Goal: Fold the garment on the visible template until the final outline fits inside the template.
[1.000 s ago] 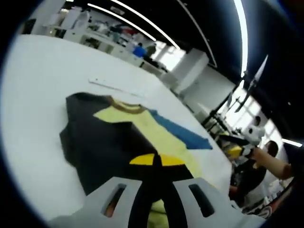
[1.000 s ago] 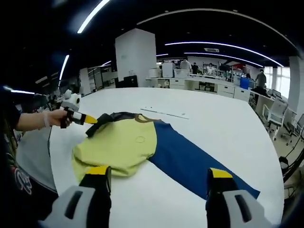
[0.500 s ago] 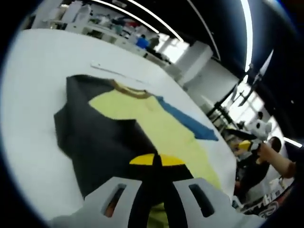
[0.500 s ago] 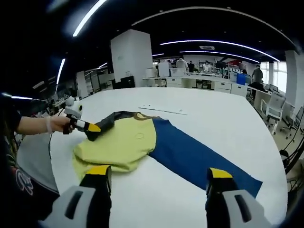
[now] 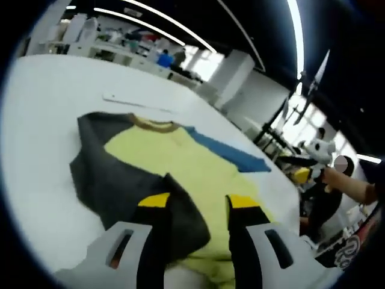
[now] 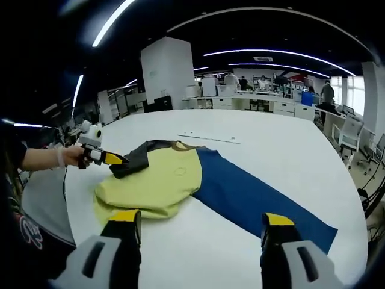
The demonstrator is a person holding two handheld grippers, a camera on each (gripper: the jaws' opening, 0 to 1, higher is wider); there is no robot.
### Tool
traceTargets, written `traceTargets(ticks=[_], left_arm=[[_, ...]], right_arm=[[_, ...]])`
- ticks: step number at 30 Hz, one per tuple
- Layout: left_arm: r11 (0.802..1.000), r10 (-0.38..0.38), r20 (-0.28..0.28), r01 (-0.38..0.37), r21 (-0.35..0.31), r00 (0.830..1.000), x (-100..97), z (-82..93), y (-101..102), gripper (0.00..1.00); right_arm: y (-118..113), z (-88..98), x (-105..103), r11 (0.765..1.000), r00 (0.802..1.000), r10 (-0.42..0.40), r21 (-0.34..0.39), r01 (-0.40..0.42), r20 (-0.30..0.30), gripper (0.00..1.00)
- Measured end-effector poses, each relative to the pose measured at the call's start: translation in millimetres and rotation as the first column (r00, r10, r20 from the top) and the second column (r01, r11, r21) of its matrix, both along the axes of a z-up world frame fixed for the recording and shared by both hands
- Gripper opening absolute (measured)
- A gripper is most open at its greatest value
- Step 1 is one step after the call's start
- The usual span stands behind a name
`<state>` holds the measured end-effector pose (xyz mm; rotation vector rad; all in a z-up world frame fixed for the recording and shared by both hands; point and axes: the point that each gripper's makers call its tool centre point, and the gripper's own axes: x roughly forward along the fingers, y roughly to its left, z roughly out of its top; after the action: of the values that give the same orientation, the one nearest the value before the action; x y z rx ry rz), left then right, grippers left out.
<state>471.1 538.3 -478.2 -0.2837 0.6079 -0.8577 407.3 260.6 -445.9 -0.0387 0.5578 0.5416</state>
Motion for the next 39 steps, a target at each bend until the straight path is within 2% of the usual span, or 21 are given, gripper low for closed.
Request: traceTargets(ticks=[2, 7, 11, 16, 19, 23, 24, 28, 34, 37, 39], left_arm=[[1.000, -0.018, -0.001, 0.018, -0.009, 1.000, -2.7, 4.7, 0.7, 0.46], [0.998, -0.055, 0.061, 0.053, 0.027, 0.997, -4.6, 15.5, 9.4, 0.66], [0.996, -0.074, 0.075, 0.071, 0.051, 0.994, -6.2, 18.1, 17.5, 0.72], [0.997, -0.042, 0.057, 0.038, 0.075, 0.998, -1.2, 15.9, 36.7, 0.77], [0.996, -0.024, 0.044, 0.020, 0.086, 0.999, 0.9, 14.5, 47.6, 0.75], [0.996, 0.050, -0.022, -0.048, 0.079, 0.998, 6.6, 7.0, 63.4, 0.64], [0.996, 0.054, -0.024, -0.052, 0.074, 0.998, 10.2, 4.2, 67.0, 0.63], [0.994, 0.085, -0.040, -0.082, 0.075, 0.996, 15.9, -3.2, 73.4, 0.61], [0.992, 0.124, -0.081, -0.121, 0.049, 0.989, 20.6, -12.6, 74.4, 0.52], [0.990, 0.133, -0.090, -0.128, 0.056, 0.987, 22.2, -19.0, 74.2, 0.49], [0.990, 0.137, -0.102, -0.133, 0.049, 0.985, 23.0, -22.3, 72.7, 0.45]], right_arm=[[1.2, 0.7, -0.2, 1.000, 1.000, 0.002, 0.002, -0.002, 0.000, 0.82], [3.2, 3.4, 0.0, 1.000, 1.000, 0.006, 0.005, -0.006, 0.005, 0.83], [6.2, 4.9, -0.8, 1.000, 1.000, 0.017, 0.008, -0.017, 0.009, 0.85], [9.1, 5.3, -1.0, 1.000, 1.000, 0.024, 0.008, -0.024, 0.015, 0.88], [11.1, 6.0, -0.4, 0.999, 1.000, 0.023, 0.022, -0.024, 0.016, 0.90], [11.1, 3.2, 0.1, 1.000, 1.000, 0.023, 0.009, -0.024, 0.017, 0.90], [11.6, 2.8, -0.4, 1.000, 1.000, 0.022, 0.012, -0.022, 0.015, 0.90], [11.2, -0.4, -3.2, 1.000, 1.000, 0.026, 0.001, -0.026, 0.008, 0.89], [7.9, 2.2, -3.6, 1.000, 1.000, 0.018, 0.013, -0.018, 0.012, 0.88], [8.4, 4.3, -4.0, 1.000, 1.000, 0.018, 0.019, -0.018, 0.014, 0.83], [9.9, 4.0, -6.7, 0.999, 0.999, 0.034, 0.017, -0.034, 0.006, 0.71]])
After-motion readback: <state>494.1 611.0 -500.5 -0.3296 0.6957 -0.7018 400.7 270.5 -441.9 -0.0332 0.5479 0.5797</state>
